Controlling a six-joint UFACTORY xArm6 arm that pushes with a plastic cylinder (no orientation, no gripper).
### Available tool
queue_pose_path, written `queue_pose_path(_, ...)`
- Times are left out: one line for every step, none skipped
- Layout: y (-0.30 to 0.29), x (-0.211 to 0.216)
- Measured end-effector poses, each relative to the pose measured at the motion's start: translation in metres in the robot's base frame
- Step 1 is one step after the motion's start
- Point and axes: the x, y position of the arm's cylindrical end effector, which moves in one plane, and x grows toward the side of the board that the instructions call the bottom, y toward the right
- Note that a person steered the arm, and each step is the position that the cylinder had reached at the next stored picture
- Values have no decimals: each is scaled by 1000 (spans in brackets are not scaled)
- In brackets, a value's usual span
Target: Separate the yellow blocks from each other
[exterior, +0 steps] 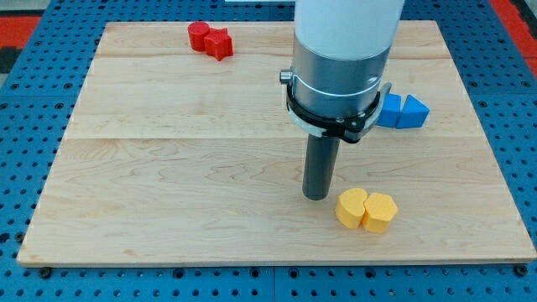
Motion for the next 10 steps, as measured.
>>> queue_pose_path(0,0)
queue_pose_path(0,0)
queue_pose_path(0,0)
queue_pose_path(-1,0)
queue_pose_path(9,0)
queue_pose_path(-5,12)
queue_pose_path(-22,46)
queue_pose_path(63,66)
queue_pose_path(48,55)
queue_pose_path(22,34)
